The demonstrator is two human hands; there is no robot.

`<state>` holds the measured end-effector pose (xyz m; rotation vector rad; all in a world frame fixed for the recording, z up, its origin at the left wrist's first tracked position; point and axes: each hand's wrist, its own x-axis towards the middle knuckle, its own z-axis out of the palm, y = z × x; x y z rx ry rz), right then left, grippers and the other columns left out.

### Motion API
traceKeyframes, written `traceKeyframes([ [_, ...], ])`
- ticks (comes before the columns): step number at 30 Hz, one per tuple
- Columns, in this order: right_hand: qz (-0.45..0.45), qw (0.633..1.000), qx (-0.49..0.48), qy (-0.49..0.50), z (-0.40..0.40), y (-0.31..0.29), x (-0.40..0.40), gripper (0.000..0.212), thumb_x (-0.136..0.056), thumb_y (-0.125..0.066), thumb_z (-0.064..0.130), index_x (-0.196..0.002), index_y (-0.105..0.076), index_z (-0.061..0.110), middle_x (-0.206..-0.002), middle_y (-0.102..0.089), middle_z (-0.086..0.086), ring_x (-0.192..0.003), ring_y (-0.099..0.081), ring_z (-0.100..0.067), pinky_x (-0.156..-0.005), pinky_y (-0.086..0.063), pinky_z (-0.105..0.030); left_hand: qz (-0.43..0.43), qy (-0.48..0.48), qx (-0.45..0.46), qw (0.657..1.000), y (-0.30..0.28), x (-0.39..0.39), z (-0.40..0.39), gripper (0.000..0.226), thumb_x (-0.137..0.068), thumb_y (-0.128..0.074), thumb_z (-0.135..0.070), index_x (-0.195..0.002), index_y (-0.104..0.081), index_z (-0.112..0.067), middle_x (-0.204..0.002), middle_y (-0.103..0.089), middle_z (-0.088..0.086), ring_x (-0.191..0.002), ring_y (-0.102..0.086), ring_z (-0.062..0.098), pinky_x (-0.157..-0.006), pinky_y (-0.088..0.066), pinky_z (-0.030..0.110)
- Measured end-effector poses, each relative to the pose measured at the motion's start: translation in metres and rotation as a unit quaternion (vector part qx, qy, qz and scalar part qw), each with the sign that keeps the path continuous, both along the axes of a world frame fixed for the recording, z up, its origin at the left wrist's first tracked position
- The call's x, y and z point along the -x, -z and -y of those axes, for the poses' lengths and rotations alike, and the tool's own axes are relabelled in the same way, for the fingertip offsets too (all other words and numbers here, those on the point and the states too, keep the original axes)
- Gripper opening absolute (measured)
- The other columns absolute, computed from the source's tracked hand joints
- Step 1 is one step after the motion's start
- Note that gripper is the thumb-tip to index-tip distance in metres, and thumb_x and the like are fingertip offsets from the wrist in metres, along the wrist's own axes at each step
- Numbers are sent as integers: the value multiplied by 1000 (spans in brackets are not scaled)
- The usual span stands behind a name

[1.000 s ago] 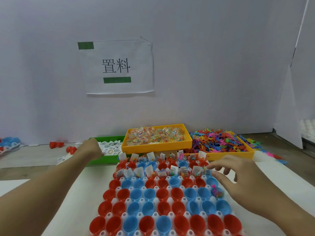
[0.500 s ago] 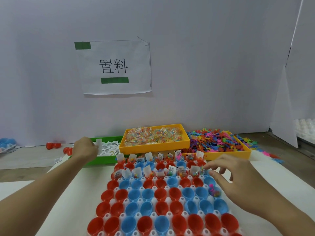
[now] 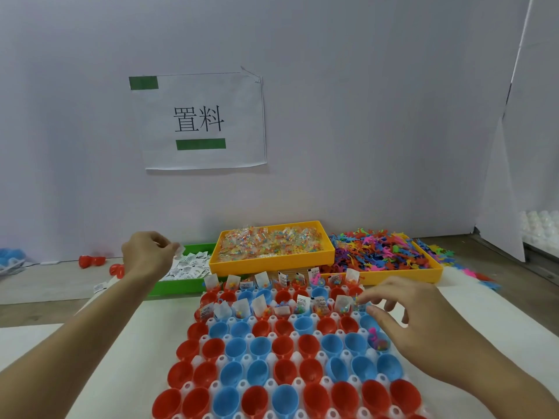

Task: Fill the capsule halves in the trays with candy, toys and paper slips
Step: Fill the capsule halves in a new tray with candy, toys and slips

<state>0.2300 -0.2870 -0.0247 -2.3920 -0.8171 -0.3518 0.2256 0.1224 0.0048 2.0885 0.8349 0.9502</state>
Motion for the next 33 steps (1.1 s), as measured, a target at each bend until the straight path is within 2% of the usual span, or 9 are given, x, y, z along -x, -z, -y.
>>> traceKeyframes([
  [3, 5, 1000, -4, -7, -1, -1, 2, 23, -95, -63, 32, -93, -57, 55, -98, -55, 33, -102, -45, 19, -66, -44, -5, 52, 54, 40, 996, -13, 11, 32, 9, -87, -73, -12, -85, -69, -4, -83, -71, 14, -73, -67, 24, -63, -51, 30],
  [7, -2, 999, -24, -23, -3, -2, 6, 24, -94, -66, 28, -92, -62, 52, -96, -61, 27, -100, -50, 11, -72, -45, -7, 119, 199, 159, 960, -27, 39, 86, 8, -86, -72, -9, -92, -68, -7, -82, -74, 10, -72, -73, 23, -66, -56, 26],
  [11, -26, 996, -70, -45, -14, -2, 14, 20, -92, -69, 23, -99, -73, 41, -90, -66, 25, -95, -57, 5, -70, -46, -8, 106, 320, 213, 917, -30, 58, 135, 13, -85, -73, -7, -97, -70, -11, -82, -76, 7, -76, -75, 20, -64, -58, 19],
  [14, -62, 990, -112, -65, -22, -1, 20, 19, -92, -69, 26, -99, -72, 44, -93, -66, 32, -92, -62, 4, -71, -50, -10, 72, 384, 227, 892, -26, 60, 164, 10, -85, -72, -3, -94, -70, -6, -83, -76, 11, -76, -75, 24, -65, -58, 21],
  [16, -115, 974, -175, -85, -27, -2, 25, 16, -88, -69, 36, -102, -70, 43, -93, -70, 27, -90, -66, 3, -73, -52, -11, 49, 431, 220, 874, -22, 62, 179, 5, -85, -72, -4, -90, -69, -6, -82, -76, 12, -76, -74, 24, -65, -57, 22],
  [18, -186, 942, -254, -115, -30, -4, 28, 25, -78, -69, 43, -103, -69, 35, -92, -75, 15, -88, -71, -3, -73, -54, -13, 31, 470, 194, 861, -18, 65, 192, 4, -85, -73, -8, -85, -69, -9, -80, -75, 10, -74, -74, 21, -66, -56, 22],
  [23, -215, 906, -336, -145, -25, -15, 28, 11, -78, -70, 27, -85, -76, 21, -81, -76, -4, -73, -73, -15, -66, -55, -16, 15, 491, 148, 859, -11, 70, 203, 5, -84, -76, -12, -83, -71, -11, -79, -75, 8, -75, -72, 21, -72, -58, 27],
  [27, -200, 911, -342, -116, -21, -14, 25, 7, -85, -69, 17, -83, -75, 18, -80, -76, -1, -75, -72, -12, -65, -54, -14, -23, 504, 105, 857, -10, 71, 204, 8, -85, -76, -22, -80, -72, -17, -75, -74, 5, -75, -72, 24, -72, -60, 30],
  [33, -156, 940, -294, -75, -7, -17, 16, 12, -87, -71, 2, -83, -74, 12, -74, -75, -3, -67, -71, -12, -63, -53, -14, -69, 481, 5, 874, -13, 69, 197, 7, -84, -76, -21, -79, -74, -25, -79, -73, -6, -74, -69, 10, -73, -61, 31],
])
